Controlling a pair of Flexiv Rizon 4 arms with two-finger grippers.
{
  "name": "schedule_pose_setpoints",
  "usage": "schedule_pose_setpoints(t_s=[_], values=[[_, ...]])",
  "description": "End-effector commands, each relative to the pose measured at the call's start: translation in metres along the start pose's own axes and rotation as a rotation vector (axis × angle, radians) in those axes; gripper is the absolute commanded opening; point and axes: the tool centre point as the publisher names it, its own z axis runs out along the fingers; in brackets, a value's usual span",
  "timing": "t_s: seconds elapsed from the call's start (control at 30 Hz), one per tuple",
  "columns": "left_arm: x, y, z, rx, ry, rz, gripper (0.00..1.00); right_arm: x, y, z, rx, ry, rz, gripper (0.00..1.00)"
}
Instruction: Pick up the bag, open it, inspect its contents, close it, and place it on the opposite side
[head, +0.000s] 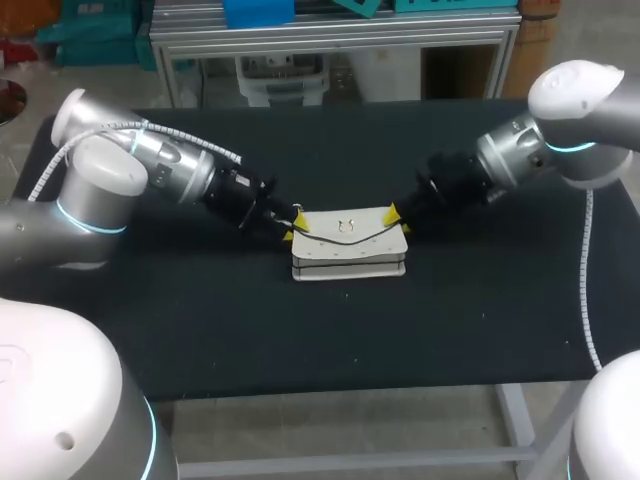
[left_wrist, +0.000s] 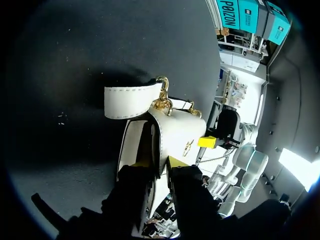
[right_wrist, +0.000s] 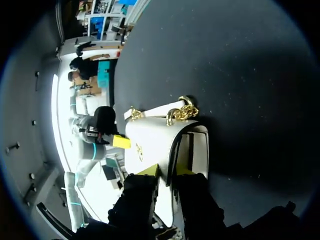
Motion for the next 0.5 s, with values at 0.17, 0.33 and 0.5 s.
schedule_pose_setpoints(t_s=[0.17,0.33,0.5], values=[[0.002,-0.005,0.007,-0.02,-0.011,0.023,0.0,0.005,0.005,0.002,0.049,-0.005,0.01,0.0],[0.003,0.003,-0.003,0.047,-0.039,0.008,1.0,0.008,-0.002,-0.004,0.042,-0.015,0.011,1.0],[0.002,0.01,-0.016,0.101,-0.061,0.005,1.0,0.011,-0.014,-0.006,0.046,-0.029,0.011,1.0]])
